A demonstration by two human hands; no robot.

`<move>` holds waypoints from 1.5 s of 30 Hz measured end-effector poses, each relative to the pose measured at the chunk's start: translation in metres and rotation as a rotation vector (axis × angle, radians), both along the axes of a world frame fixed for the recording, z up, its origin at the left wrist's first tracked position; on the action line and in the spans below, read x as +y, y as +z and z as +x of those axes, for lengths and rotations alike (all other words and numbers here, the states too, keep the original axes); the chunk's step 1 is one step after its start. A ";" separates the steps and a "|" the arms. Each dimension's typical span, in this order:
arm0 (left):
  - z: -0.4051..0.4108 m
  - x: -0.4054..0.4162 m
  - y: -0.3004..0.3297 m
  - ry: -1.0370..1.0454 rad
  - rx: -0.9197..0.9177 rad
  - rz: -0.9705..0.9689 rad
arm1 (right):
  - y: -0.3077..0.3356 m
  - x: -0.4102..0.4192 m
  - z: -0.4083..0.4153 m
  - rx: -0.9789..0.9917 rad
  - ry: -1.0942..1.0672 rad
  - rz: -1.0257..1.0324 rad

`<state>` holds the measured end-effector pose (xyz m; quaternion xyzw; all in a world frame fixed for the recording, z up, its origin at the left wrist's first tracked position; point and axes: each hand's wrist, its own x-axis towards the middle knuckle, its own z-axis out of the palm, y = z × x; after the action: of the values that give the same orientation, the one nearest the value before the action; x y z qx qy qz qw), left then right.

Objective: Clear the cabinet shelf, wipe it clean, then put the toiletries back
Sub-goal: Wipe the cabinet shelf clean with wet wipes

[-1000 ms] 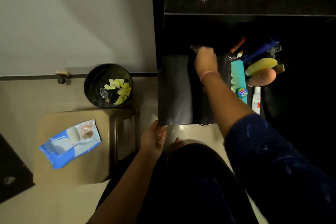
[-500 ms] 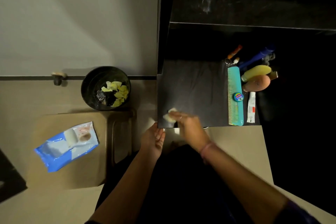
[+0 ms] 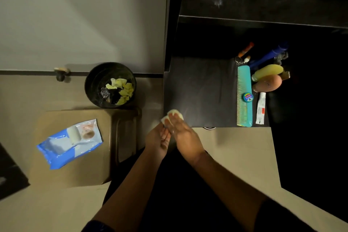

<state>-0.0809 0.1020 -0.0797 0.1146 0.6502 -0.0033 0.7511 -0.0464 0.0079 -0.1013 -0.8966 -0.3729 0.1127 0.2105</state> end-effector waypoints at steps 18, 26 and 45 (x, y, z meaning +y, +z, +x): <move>-0.004 -0.004 0.000 0.060 -0.044 0.008 | 0.000 -0.003 -0.031 0.167 -0.141 -0.054; -0.001 0.000 0.003 -0.065 -0.022 0.026 | 0.023 -0.085 0.051 0.102 -0.675 -0.006; 0.003 0.004 -0.003 -0.074 -0.047 0.005 | 0.046 0.025 0.038 0.361 -0.375 -0.056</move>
<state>-0.0783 0.1059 -0.0823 0.1407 0.6276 -0.0269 0.7652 -0.0085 0.0332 -0.0550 -0.9208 -0.1535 0.2404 0.2660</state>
